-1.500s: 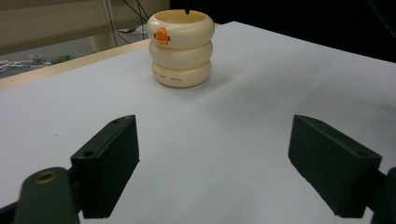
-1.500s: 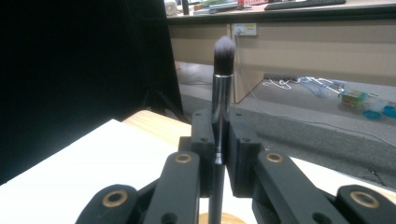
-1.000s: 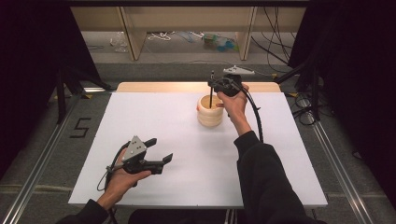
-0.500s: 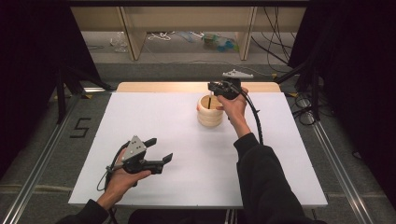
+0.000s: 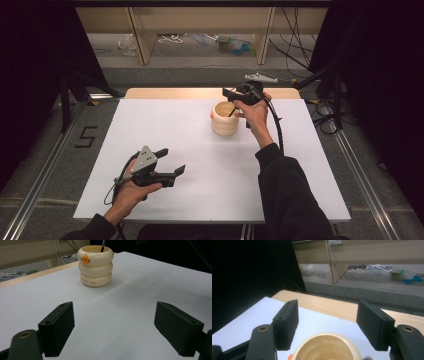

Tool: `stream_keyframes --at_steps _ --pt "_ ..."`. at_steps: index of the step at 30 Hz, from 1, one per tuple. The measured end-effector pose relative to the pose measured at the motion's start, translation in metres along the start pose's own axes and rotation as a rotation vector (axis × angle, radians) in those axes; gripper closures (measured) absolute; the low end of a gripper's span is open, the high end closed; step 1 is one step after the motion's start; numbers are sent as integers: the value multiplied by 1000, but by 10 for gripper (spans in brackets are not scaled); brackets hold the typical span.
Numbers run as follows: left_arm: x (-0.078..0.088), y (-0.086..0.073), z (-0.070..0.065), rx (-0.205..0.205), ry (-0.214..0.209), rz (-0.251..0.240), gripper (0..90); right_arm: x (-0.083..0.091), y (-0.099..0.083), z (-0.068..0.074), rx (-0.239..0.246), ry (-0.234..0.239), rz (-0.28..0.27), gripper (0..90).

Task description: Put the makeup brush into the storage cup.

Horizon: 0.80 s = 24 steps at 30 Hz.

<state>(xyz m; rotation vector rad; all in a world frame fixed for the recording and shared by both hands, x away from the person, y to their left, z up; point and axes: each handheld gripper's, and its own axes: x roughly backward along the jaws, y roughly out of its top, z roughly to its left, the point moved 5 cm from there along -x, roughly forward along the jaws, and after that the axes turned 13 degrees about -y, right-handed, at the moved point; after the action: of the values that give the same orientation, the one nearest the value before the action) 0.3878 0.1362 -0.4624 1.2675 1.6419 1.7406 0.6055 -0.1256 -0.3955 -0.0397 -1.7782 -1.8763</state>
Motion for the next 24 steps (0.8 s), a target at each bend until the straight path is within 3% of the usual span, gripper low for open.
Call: stream_keyframes --at_steps 11,14,17,19,21,23,24 --pt "0 0 -3 30 -12 -11 164 9 5 0 -1 15 -17 310" --pt "1 1 0 5 -2 -8 163 13 7 -1 2 21 -22 301" --pt "1 2 0 3 3 -11 163 22 8 -3 24 6 -24 287" --pt "1 1 -1 22 3 -15 163 24 8 -4 24 10 -35 266" --pt "1 1 0 2 0 -10 163 26 7 -5 23 5 -26 265" --pt "0 2 -1 22 10 -29 163 31 7 -8 30 0 -29 265" --pt "0 1 0 13 7 -15 163 31 7 -8 30 0 -29 265"
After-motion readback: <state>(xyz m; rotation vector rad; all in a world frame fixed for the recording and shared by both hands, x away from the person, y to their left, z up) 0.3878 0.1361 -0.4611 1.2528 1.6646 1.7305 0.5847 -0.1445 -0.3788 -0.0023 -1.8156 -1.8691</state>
